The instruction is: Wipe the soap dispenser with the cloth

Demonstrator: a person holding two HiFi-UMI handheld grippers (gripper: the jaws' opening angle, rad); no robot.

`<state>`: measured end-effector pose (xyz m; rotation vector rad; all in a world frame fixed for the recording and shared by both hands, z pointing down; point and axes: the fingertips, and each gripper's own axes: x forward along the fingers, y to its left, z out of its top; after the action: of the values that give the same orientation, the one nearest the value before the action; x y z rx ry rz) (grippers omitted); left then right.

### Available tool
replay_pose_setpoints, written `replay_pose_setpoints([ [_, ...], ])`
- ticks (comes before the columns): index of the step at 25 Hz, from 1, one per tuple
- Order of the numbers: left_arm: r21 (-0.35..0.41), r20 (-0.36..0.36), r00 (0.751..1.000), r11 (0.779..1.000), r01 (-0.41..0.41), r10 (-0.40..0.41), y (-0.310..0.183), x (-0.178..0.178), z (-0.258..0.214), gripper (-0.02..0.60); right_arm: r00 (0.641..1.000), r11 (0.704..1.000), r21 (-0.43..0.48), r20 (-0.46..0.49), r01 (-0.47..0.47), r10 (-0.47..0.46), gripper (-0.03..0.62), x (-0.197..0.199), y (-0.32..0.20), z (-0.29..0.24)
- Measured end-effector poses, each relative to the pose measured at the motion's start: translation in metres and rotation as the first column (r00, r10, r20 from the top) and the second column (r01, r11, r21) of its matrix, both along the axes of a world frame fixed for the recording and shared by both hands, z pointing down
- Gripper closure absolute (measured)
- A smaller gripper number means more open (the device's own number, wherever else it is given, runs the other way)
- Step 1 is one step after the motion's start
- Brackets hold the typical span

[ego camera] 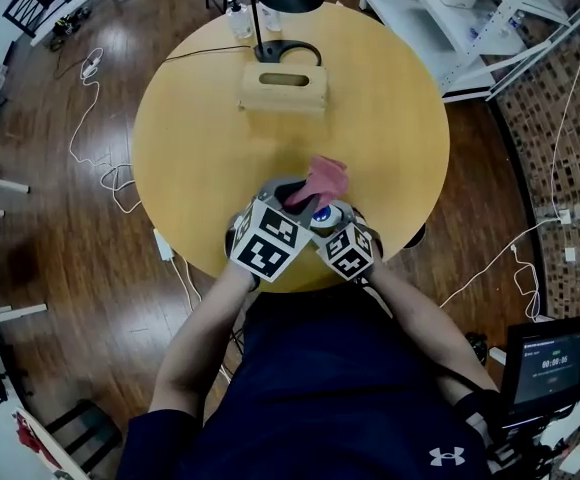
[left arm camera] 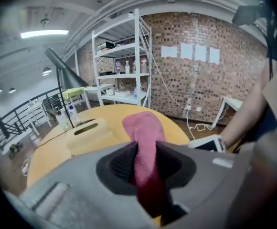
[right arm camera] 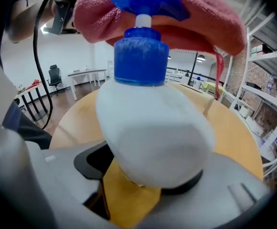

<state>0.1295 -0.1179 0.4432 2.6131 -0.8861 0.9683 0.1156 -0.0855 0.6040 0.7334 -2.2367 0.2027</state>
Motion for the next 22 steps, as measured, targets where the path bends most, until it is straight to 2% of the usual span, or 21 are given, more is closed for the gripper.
replay_pose_setpoints([
  [3,0.008,-0.081,0.993,0.997,-0.081,0.082,0.033,0.017,-0.017,0.488,1.000,1.000,0.008,0.001,0.004,-0.004,0.296,-0.003,0.003,-0.002],
  [5,0.028,-0.066,0.993,0.995,-0.096,0.098,0.049,0.022,-0.010,0.488,1.000,1.000,0.010,0.001,0.000,0.000,0.296,-0.002,0.006,-0.004],
  [6,0.045,-0.057,0.996,0.997,-0.070,0.072,0.050,0.018,-0.004,0.488,1.000,1.000,0.008,0.000,-0.005,0.005,0.296,-0.002,0.007,-0.005],
  [8,0.060,-0.084,0.995,0.996,0.060,-0.055,0.040,-0.006,0.003,0.485,1.000,1.000,0.000,-0.003,-0.012,0.012,0.298,-0.001,0.008,-0.005],
  [9,0.056,-0.095,0.985,0.987,0.152,-0.146,0.031,-0.026,0.006,0.488,1.000,1.000,-0.003,-0.005,-0.016,0.016,0.298,-0.001,0.008,-0.005],
  [11,0.038,-0.091,0.950,0.952,0.304,-0.299,0.016,-0.066,0.012,0.488,1.000,1.000,-0.008,-0.002,-0.031,0.031,0.298,0.002,0.008,-0.004],
  [13,-0.029,-0.112,0.926,0.933,0.359,-0.360,0.015,-0.085,0.016,0.488,0.998,0.998,-0.026,-0.010,-0.057,0.057,0.299,0.006,0.009,-0.001],
  [16,-0.108,-0.145,0.932,0.942,0.319,-0.333,0.027,-0.069,0.024,0.488,0.996,0.998,-0.053,-0.081,-0.042,0.038,0.312,0.017,0.019,0.012],
  [17,-0.115,-0.149,0.938,0.948,0.298,-0.313,0.031,-0.058,0.028,0.488,0.996,0.999,-0.044,-0.089,-0.028,0.024,0.284,0.020,0.022,0.012],
  [18,-0.118,-0.153,0.943,0.953,0.279,-0.295,0.034,-0.048,0.032,0.488,0.997,0.999,-0.026,-0.078,-0.023,0.021,0.249,0.023,0.023,0.008],
  [22,-0.105,-0.155,0.959,0.969,0.223,-0.238,0.034,-0.026,0.046,0.488,0.996,0.997,0.041,0.073,-0.063,0.060,0.241,0.030,0.020,-0.035],
])
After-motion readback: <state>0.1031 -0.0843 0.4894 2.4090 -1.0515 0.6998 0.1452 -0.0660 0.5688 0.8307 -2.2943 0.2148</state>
